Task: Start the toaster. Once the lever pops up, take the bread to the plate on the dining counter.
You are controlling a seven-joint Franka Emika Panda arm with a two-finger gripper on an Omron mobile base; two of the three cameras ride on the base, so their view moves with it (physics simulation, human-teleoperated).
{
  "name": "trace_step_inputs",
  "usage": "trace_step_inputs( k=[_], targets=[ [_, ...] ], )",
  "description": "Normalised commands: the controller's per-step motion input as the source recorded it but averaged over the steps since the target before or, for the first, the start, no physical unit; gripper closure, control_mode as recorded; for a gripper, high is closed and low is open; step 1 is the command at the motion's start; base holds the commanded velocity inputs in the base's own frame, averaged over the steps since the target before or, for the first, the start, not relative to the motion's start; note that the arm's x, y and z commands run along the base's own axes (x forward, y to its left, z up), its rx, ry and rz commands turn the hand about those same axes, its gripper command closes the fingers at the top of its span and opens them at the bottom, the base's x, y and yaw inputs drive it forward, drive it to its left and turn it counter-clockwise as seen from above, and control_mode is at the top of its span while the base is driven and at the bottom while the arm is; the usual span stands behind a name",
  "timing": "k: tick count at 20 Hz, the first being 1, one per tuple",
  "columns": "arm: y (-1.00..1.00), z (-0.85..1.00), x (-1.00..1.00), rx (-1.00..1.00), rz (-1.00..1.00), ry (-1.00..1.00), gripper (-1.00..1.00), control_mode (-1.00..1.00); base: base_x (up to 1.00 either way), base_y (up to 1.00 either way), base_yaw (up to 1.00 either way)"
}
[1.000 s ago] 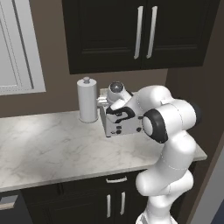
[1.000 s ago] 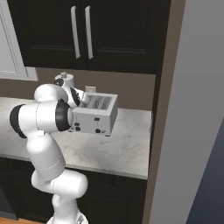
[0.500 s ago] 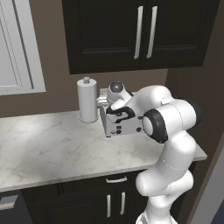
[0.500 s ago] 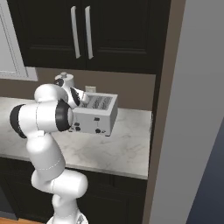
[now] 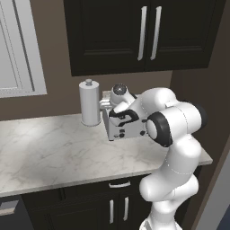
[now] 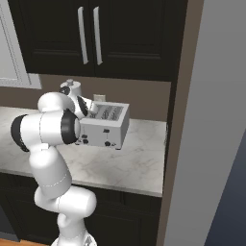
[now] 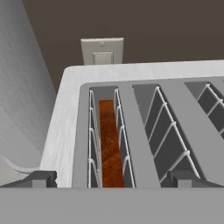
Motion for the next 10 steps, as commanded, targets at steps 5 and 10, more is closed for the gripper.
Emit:
trace_step_inputs(
  k=[5,10],
  targets=[
    [0.0,0.0,0.0,0.0,0.0,0.0,-1.0,-1.0,0.0,0.0,0.0],
    [0.0,0.0,0.0,0.0,0.0,0.0,-1.0,-1.0,0.0,0.0,0.0]
  ],
)
